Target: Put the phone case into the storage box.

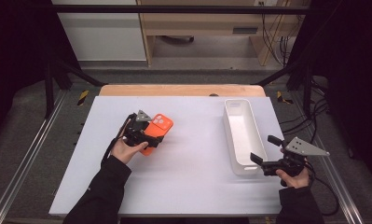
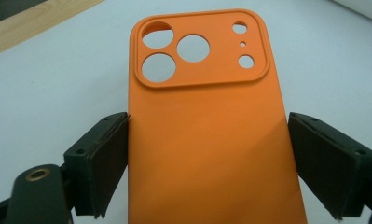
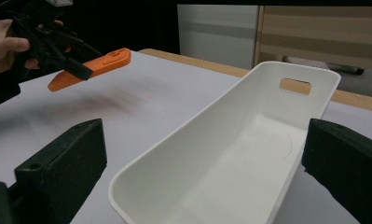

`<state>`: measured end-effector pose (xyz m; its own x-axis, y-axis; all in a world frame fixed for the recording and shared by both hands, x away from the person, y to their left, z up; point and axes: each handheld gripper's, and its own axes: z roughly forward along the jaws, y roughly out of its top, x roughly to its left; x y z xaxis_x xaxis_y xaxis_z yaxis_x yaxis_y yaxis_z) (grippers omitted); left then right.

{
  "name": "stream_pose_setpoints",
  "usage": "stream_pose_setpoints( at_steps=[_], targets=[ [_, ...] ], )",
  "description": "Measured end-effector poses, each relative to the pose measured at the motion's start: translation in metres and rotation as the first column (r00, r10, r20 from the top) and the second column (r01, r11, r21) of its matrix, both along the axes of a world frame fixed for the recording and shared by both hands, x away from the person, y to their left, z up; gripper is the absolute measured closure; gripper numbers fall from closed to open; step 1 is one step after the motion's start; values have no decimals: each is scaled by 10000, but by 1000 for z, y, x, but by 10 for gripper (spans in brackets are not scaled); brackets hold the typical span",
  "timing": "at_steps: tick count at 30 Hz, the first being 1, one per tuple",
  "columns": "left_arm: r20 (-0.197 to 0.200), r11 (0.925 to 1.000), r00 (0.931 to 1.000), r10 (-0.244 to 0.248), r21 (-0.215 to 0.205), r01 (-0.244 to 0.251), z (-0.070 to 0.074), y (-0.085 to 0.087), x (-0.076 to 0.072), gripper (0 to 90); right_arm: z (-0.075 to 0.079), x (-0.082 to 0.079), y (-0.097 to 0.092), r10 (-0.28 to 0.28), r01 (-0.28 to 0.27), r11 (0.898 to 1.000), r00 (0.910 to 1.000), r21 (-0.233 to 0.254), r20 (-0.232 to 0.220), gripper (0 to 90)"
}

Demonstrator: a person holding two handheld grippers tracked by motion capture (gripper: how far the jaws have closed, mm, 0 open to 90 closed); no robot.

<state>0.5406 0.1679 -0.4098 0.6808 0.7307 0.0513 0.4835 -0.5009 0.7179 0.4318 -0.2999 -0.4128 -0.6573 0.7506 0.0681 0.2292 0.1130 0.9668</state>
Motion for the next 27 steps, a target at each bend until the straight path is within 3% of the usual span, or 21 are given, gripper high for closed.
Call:
stream_pose_setpoints(
  at_steps=[11, 27],
  targets=[
    [255, 9988, 9985, -488, 47, 487, 9, -10, -12, 145, 0, 0, 1, 30, -30, 10000, 10000, -50, -1, 4],
    [610, 9920, 9901, -1262, 90, 1259, 20, -23, -32, 145, 0, 0, 3, 94, -94, 9999, 9999, -92, -36, 4]
  ],
)
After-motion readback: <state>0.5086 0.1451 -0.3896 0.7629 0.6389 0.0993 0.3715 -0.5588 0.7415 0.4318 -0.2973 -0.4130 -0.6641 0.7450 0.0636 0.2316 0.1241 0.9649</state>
